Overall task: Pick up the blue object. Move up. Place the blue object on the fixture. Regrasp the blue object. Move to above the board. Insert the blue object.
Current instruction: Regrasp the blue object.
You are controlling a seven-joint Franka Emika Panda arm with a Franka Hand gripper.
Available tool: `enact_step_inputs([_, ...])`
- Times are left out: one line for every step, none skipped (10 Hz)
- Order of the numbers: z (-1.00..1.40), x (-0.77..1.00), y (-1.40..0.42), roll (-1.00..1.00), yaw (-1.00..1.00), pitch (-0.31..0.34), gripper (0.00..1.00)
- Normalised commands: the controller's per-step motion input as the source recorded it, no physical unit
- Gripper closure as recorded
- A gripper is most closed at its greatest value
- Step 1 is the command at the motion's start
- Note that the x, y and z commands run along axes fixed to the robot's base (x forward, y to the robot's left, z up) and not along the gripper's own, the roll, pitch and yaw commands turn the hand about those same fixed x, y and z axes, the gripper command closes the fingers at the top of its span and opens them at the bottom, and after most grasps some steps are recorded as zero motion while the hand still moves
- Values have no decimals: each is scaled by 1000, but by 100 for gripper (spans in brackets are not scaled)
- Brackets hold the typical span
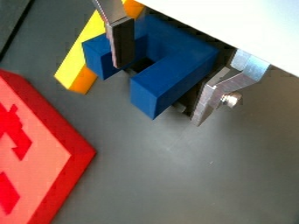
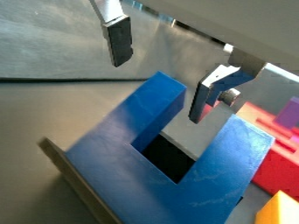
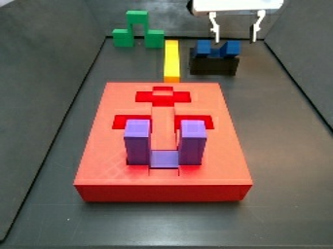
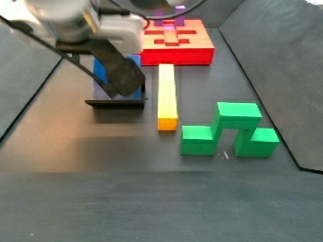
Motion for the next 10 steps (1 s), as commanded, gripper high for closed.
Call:
enact_step_inputs([0, -83, 0, 1000, 0, 0, 0])
enact_step_inputs([-14, -3, -3, 1000, 0, -11, 0])
enact_step_inputs([-69, -63, -54, 1000, 0, -57, 0])
enact_step_inputs([-49, -137, -49, 1000, 0, -91, 0])
enact_step_inputs([0, -126, -17, 900, 0, -131, 0])
enact_step_inputs([0, -163, -31, 871, 0, -157, 0])
enact_step_inputs([111, -123, -40, 880, 0, -131, 0])
enact_step_inputs([146, 0, -126, 877, 0, -126, 0])
enact_step_inputs([49, 46, -314, 1000, 0, -94, 0])
enact_step_inputs([34, 117, -377, 1000, 0, -49, 0])
